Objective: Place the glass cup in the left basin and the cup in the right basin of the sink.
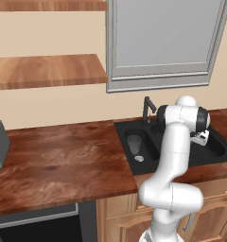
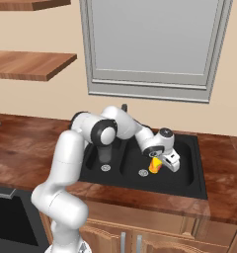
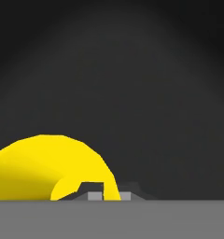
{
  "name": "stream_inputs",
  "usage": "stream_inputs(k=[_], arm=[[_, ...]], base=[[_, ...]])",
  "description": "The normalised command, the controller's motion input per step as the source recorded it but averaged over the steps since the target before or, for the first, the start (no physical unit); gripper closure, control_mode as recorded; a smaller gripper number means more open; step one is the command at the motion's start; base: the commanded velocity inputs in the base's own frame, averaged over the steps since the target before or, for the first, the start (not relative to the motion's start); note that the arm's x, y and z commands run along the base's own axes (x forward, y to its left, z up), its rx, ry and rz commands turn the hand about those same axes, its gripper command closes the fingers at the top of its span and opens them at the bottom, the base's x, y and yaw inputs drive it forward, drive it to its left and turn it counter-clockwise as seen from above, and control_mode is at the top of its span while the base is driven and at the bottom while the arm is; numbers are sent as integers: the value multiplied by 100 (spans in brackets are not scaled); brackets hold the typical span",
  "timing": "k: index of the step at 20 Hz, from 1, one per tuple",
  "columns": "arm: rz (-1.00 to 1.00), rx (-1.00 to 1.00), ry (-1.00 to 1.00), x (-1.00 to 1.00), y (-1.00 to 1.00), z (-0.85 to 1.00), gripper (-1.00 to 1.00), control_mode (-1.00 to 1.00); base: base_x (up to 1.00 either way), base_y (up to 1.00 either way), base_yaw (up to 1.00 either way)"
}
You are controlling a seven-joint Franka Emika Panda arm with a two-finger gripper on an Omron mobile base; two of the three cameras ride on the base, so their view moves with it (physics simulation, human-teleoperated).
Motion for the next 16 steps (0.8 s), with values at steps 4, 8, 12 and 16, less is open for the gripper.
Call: stream_inputs(k=[4,8,12,16], arm=[[-1,-5,-5,0,13,-11,100,-100],[-1,-3,-2,0,22,-7,100,-100],[-2,0,0,0,12,-7,100,-100],[-4,0,0,0,14,-7,100,-100]], base=[[0,0,0],[0,0,0],[0,0,0],[0,0,0]])
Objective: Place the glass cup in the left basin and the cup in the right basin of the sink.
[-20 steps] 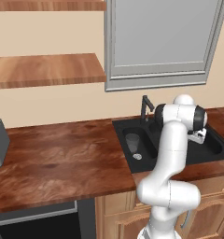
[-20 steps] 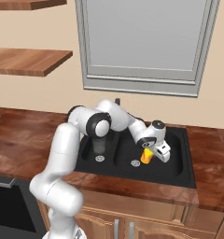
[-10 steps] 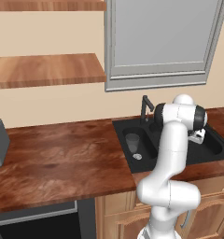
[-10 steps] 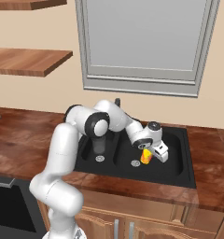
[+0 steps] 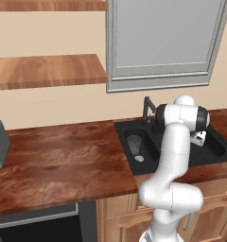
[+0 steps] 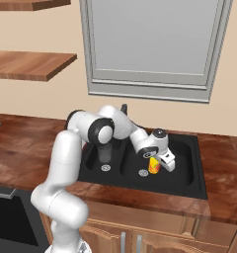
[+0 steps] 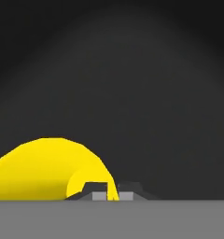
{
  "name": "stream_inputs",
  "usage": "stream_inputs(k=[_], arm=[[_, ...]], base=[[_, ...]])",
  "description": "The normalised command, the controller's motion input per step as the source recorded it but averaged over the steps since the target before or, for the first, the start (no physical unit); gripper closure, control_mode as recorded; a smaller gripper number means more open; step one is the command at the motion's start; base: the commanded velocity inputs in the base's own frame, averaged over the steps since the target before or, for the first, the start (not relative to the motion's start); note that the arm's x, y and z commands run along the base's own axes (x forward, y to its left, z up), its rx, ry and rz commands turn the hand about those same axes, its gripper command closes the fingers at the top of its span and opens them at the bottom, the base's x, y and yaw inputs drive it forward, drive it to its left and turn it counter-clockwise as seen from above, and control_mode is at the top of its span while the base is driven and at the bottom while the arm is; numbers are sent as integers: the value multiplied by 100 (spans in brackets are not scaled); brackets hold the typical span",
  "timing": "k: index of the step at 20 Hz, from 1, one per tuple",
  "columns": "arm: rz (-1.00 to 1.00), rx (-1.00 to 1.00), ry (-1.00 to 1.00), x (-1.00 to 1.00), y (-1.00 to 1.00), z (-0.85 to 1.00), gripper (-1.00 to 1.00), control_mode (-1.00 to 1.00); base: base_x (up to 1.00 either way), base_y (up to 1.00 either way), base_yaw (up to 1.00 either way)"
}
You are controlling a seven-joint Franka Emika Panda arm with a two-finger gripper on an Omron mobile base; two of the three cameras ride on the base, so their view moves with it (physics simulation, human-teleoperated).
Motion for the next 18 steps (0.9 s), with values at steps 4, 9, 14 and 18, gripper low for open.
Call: stream_inputs(k=[4,9,14,18], arm=[[-6,-2,0,0,2,-10,100,-100],[-8,-2,4,-1,0,-4,100,-100],[-7,-1,0,-1,0,-1,-100,-100],[-5,0,0,-3,5,2,-100,-100]], base=[[0,0,0],[0,0,0],[0,0,0],[0,0,0]])
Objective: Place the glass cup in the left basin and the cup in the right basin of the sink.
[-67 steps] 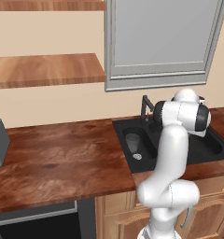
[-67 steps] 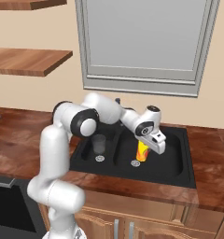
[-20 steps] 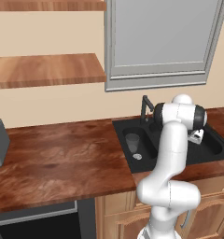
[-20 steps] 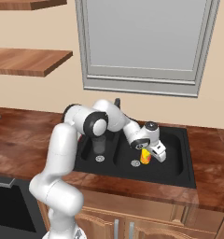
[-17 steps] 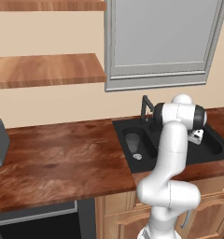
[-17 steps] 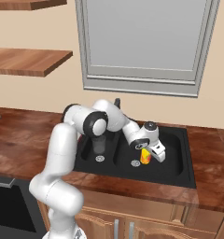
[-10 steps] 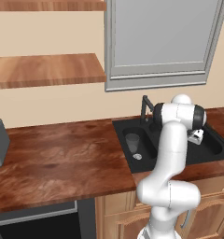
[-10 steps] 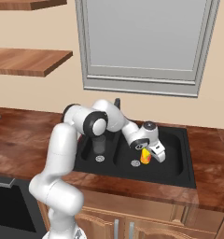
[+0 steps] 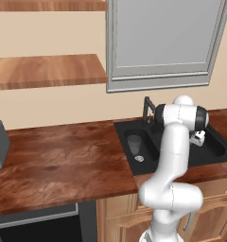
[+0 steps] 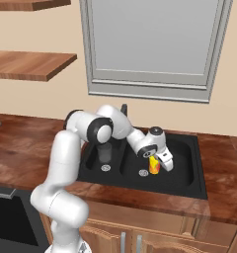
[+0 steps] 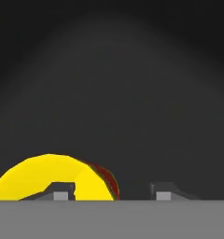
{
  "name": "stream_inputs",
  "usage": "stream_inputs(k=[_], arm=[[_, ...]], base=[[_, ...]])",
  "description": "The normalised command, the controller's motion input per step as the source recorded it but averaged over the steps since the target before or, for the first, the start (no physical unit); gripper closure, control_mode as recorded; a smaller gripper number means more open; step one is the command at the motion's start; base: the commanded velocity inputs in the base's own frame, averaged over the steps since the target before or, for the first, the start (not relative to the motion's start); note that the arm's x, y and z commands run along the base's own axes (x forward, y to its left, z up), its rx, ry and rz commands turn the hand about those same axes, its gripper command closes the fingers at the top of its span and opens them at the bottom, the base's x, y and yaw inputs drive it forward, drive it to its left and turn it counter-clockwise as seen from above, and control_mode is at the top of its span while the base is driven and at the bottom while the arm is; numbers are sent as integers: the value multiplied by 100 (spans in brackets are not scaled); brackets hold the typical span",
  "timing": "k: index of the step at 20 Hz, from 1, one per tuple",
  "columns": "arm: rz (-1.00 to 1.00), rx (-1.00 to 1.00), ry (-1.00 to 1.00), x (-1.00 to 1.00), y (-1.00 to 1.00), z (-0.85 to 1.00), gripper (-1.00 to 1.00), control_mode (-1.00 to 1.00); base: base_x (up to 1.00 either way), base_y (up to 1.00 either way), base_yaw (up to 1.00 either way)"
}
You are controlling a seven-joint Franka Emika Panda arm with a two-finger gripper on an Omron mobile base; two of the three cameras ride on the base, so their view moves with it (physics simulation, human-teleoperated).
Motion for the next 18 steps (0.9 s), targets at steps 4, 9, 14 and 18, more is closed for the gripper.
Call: stream_inputs(k=[4,9,14,18], arm=[[-5,0,0,-3,3,9,-100,-100],[-4,0,0,-4,0,19,-100,-100],[-6,0,0,-9,0,33,-100,-100],[-3,0,0,-21,0,37,-100,-100]], base=[[0,0,0],[0,0,0],[0,0,0],[0,0,0]])
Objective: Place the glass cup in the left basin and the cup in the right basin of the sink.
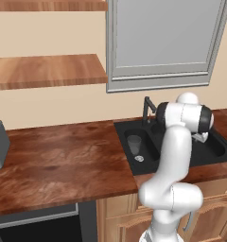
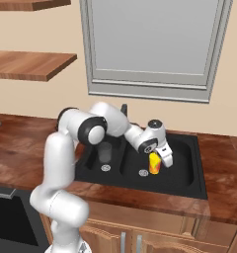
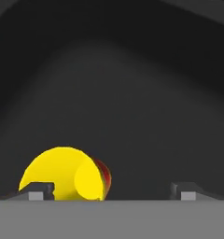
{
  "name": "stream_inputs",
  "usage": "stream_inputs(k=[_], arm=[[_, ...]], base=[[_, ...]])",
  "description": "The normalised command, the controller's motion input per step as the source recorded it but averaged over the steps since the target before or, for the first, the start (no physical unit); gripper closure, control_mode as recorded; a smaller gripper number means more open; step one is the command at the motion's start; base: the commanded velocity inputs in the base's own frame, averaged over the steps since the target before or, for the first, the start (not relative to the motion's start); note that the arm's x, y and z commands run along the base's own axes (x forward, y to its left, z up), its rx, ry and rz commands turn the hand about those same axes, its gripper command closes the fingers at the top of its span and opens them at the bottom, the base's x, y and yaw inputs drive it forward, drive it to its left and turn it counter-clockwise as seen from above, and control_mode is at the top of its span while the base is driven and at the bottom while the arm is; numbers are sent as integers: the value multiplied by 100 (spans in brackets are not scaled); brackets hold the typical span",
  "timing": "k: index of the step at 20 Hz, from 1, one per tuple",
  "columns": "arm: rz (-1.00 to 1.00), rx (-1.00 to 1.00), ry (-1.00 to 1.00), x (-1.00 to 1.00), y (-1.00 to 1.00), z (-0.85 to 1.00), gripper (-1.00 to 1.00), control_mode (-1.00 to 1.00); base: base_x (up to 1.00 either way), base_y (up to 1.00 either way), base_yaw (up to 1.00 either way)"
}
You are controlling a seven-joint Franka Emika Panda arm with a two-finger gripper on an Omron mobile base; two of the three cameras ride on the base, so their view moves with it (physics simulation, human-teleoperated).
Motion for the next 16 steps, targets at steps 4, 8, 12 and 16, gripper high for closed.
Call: stream_inputs(k=[4,8,12,16], arm=[[0,0,0,-31,4,38,-100,-100],[0,0,0,-32,11,41,-100,-100],[0,2,0,-31,17,40,-100,-100],[0,0,1,-28,27,38,-100,-100]], base=[[0,0,0],[0,0,0],[0,0,0],[0,0,0]])
